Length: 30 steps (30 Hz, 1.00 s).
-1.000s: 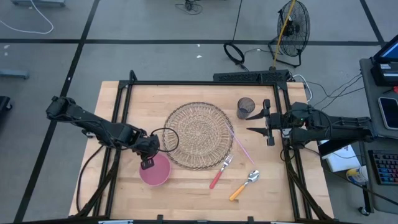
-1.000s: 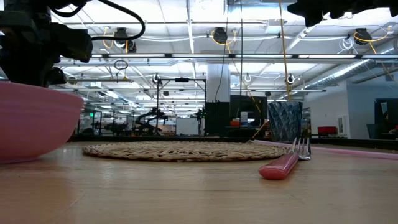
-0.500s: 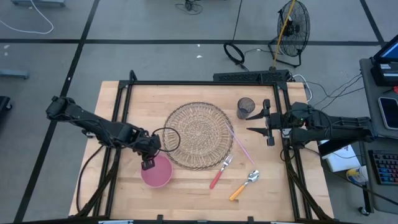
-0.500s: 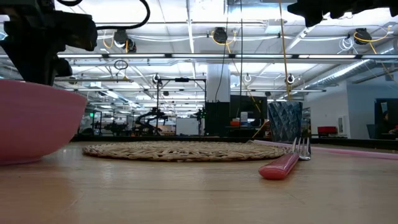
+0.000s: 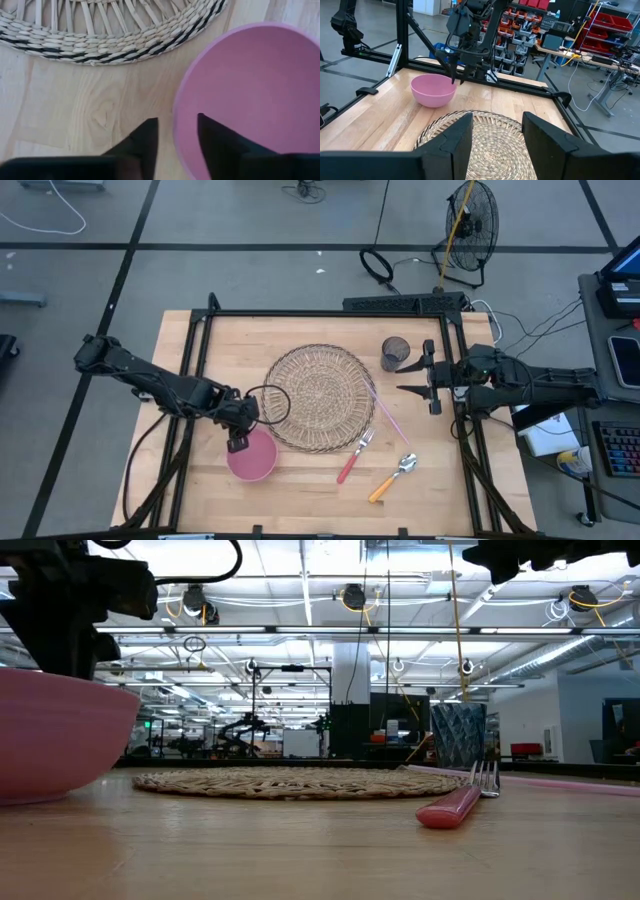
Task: Pick & Place Utensil
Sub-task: Put the pink bowl on the left side of the brown mat
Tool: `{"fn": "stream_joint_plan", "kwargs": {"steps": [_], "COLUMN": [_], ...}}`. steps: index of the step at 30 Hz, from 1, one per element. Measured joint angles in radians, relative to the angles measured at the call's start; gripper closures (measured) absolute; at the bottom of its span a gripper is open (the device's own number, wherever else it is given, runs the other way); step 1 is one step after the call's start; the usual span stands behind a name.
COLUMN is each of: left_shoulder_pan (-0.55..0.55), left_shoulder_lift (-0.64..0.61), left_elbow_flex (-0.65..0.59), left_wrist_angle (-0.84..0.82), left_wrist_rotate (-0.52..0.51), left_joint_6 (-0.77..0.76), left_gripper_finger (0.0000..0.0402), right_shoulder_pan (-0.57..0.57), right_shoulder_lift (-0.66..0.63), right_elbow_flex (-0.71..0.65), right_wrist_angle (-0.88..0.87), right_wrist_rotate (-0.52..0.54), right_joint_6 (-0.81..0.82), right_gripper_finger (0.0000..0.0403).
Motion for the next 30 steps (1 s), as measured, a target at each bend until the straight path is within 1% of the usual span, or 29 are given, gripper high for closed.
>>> {"fn": "stream_joint_plan", "kwargs": {"steps": [4,7,10,13,16,21,25,30], "left_shoulder_pan": [0.000,0.000,0.000,0.000,0.000,0.000,0.000,0.000], "left_shoulder_lift": [0.000,0.000,0.000,0.000,0.000,0.000,0.000,0.000], "left_elbow_flex": [-0.018,-0.057,-0.088,-0.109,-0.133,-0.146,-0.146,-0.146], "left_wrist_angle": [0.014,0.053,0.099,0.133,0.141,0.170,0.169,0.169], "left_wrist_rotate": [0.006,0.033,0.065,0.071,0.071,0.081,0.082,0.080], "left_joint_6": [-0.026,-0.043,-0.046,-0.052,-0.054,-0.052,-0.040,-0.040], "left_gripper_finger": [0.0195,0.0164,0.0144,0.0136,0.0140,0.0163,0.0193,0.0242], "right_shoulder_pan": [0.000,0.000,0.000,0.000,0.000,0.000,0.000,0.000], "right_shoulder_lift": [0.000,0.000,0.000,0.000,0.000,0.000,0.000,0.000], "right_elbow_flex": [0.000,0.000,0.000,0.000,0.000,0.000,0.000,0.000], "right_wrist_angle": [0.000,0.000,0.000,0.000,0.000,0.000,0.000,0.000], "right_wrist_rotate": [0.000,0.000,0.000,0.000,0.000,0.000,0.000,0.000], "right_joint_6": [0.000,0.006,0.007,0.007,0.016,0.023,0.023,0.023], "right_gripper_finger": [0.0243,0.0243,0.0243,0.0243,0.0243,0.0243,0.0243,0.0243]}}
